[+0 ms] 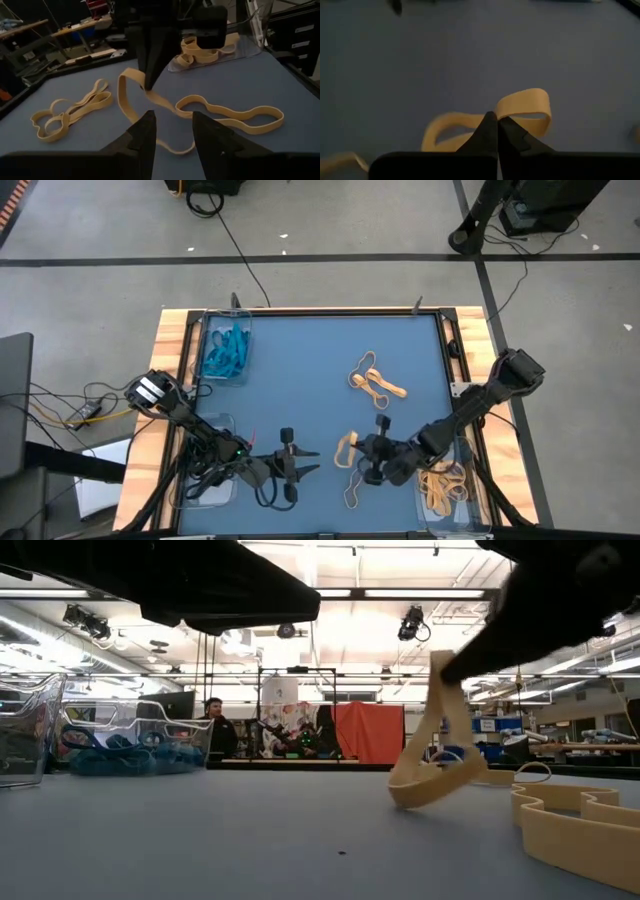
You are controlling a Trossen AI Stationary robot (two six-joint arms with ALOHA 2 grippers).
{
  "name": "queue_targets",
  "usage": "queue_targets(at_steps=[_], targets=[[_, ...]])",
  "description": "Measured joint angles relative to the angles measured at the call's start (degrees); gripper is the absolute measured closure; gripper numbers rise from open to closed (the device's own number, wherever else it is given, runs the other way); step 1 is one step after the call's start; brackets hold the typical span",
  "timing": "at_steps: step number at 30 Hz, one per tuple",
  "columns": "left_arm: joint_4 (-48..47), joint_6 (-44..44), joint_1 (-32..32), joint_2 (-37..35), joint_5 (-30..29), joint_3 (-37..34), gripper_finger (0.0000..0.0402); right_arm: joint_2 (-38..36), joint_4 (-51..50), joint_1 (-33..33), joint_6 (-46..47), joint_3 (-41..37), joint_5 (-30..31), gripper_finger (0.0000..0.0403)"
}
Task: Sort rubber bands into baskets
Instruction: Put the yellow rubber band into the bottom right transparent bin
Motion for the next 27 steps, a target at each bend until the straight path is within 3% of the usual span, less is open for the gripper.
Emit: queue_targets(at_steps=[6,16,27], targets=[[-2.57,-3.96,0.72,0.00,0.65,0.00,0.0270,-2.91,-6.45,1.43,0.26,0.00,0.48,0.0398],[-8.05,-8.40,3.20,-2.00,2.96,0.00,0.0270,-17.93,-18.92,1.53,5.59,0.00,1.28,0.0397],[-21.92,-8.69,5.33,-12.42,2.43,0.02,0.0270,-32.54,-27.15,1.60,8.26,0.00,-8.53,0.0396]])
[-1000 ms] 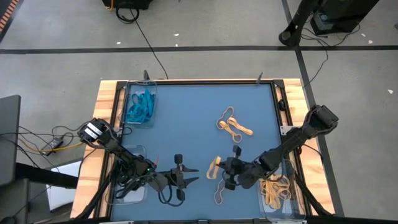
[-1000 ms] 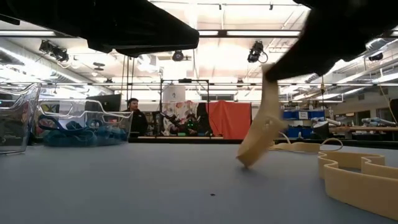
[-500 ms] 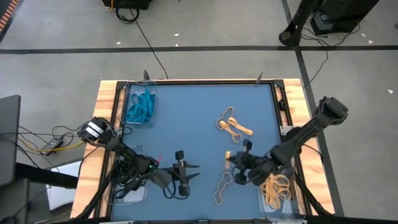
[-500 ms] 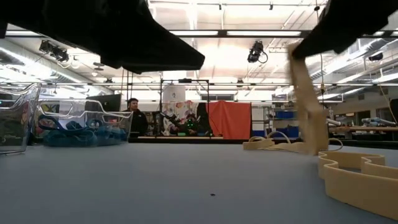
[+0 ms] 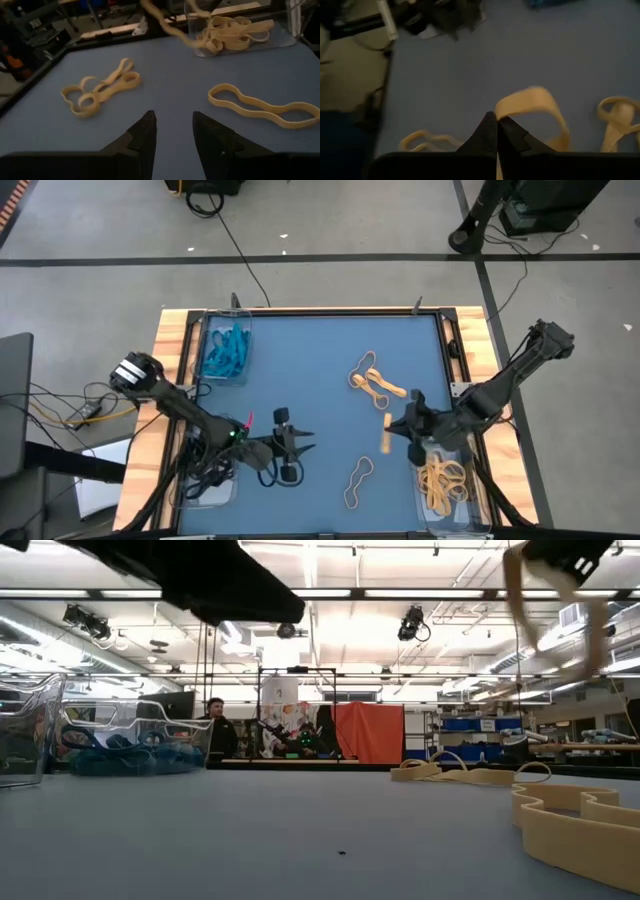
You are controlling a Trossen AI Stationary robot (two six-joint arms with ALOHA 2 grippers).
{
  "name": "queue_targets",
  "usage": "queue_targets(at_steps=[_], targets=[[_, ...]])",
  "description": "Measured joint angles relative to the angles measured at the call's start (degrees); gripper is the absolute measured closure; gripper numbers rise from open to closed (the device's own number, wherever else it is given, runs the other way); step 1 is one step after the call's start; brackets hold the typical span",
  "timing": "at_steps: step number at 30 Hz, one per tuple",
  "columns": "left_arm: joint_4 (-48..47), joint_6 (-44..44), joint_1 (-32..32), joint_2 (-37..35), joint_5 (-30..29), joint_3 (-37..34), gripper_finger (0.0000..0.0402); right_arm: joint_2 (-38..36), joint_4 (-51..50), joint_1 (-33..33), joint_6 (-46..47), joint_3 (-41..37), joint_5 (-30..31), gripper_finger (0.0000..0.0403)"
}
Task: Sort rubber bands into baskets
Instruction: Put the yellow rubber band into the bottom right transparent bin
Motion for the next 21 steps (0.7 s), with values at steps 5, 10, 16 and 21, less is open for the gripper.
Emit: queue_targets(at_steps=[5,10,16,21], targets=[[0.58,4.23,2.57,-2.72,4.90,0.00,0.0270,-5.74,-3.20,0.24,3.63,0.00,-7.11,0.0396],[0.04,4.35,6.04,-3.69,9.52,0.00,0.0270,-9.74,-6.22,1.15,8.41,0.00,-12.29,0.0396],[-1.92,3.25,8.47,-3.71,11.80,0.00,0.0270,-11.61,-13.30,2.50,17.67,0.00,-20.26,0.0396],[-2.81,2.82,9.40,-3.71,13.92,0.00,0.0270,-11.11,-19.04,3.79,24.85,0.00,-26.72,0.0396]])
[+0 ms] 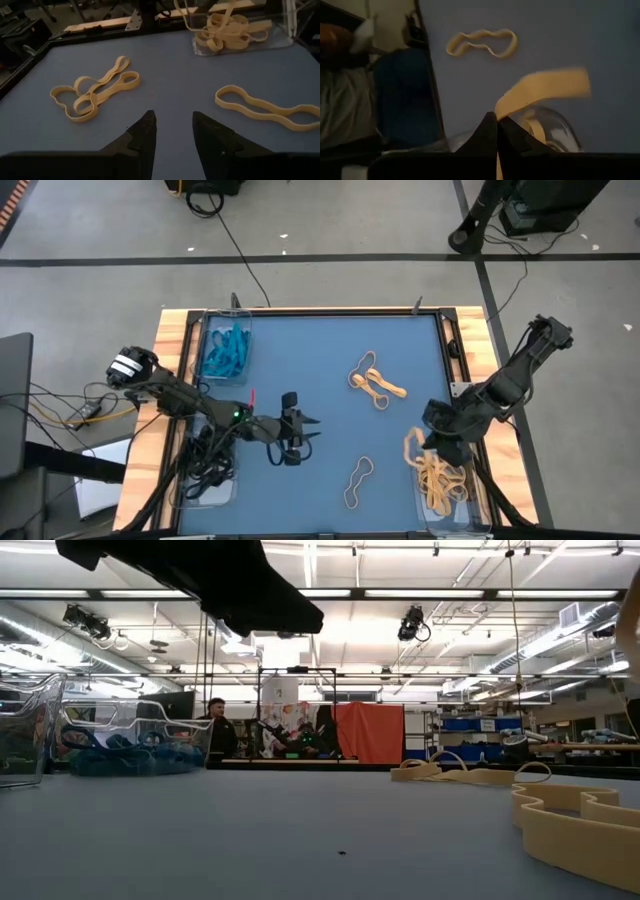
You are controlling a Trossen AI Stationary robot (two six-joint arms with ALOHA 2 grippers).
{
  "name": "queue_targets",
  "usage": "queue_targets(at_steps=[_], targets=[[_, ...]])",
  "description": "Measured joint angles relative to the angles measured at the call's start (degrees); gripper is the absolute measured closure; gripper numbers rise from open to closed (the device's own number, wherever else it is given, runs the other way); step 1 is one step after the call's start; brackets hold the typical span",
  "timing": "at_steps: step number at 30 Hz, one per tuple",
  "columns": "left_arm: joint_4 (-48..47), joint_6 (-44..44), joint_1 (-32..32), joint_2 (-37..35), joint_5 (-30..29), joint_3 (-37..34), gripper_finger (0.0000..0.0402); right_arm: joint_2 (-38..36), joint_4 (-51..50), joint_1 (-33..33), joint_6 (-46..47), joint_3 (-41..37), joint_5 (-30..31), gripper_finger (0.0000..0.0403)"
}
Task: Sort rubber bands into baskets
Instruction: Put the yellow rubber band into the bottom right transparent bin
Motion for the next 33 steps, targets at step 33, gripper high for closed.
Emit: queue_targets(at_steps=[33], targets=[[3.61,-2.90,0.28,7.25,1.49,-0.02,0.0270,24.70,-4.72,7.76,14.86,0.00,-20.51,0.0396]])
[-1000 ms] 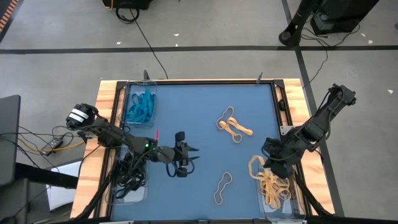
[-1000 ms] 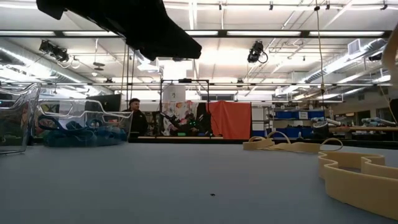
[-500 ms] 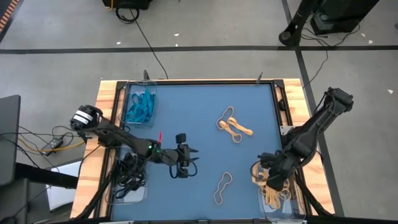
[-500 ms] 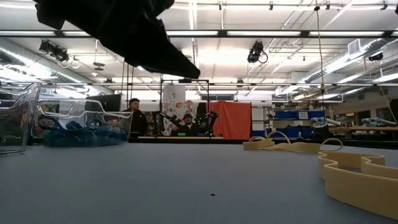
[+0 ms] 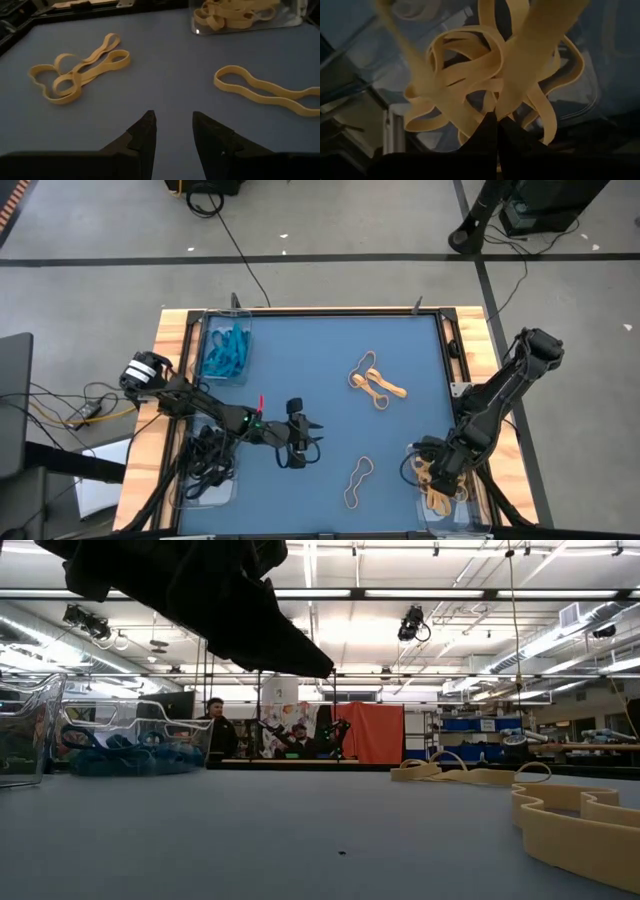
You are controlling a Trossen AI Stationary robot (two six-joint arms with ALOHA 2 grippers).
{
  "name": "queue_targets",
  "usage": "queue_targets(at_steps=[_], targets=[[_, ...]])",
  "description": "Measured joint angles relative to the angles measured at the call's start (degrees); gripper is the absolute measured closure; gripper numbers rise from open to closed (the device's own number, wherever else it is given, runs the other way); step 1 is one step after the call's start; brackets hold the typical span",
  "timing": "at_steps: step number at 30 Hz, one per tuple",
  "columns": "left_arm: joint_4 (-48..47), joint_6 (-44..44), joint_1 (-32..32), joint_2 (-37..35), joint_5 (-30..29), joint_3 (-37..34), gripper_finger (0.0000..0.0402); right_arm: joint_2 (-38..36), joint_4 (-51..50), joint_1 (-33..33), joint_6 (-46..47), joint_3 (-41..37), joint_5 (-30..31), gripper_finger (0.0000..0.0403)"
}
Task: Sort rubber bands into baskets
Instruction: Put the yellow rubber band into the bottom right transparent bin
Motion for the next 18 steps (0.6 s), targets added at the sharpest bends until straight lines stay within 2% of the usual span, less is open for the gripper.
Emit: queue_targets(at_steps=[5,13,18], targets=[[2.77,-0.05,0.00,0.59,3.74,0.02,0.0270,1.93,-1.84,0.52,0.07,0.00,-0.90,0.0395],[5.06,-0.63,0.00,1.81,5.93,0.02,0.0270,5.38,-11.70,2.21,3.52,-0.02,-12.22,0.0391],[12.28,0.38,0.02,5.57,8.11,0.09,0.0270,5.57,-11.26,2.73,3.67,-0.02,-9.24,0.0380]])
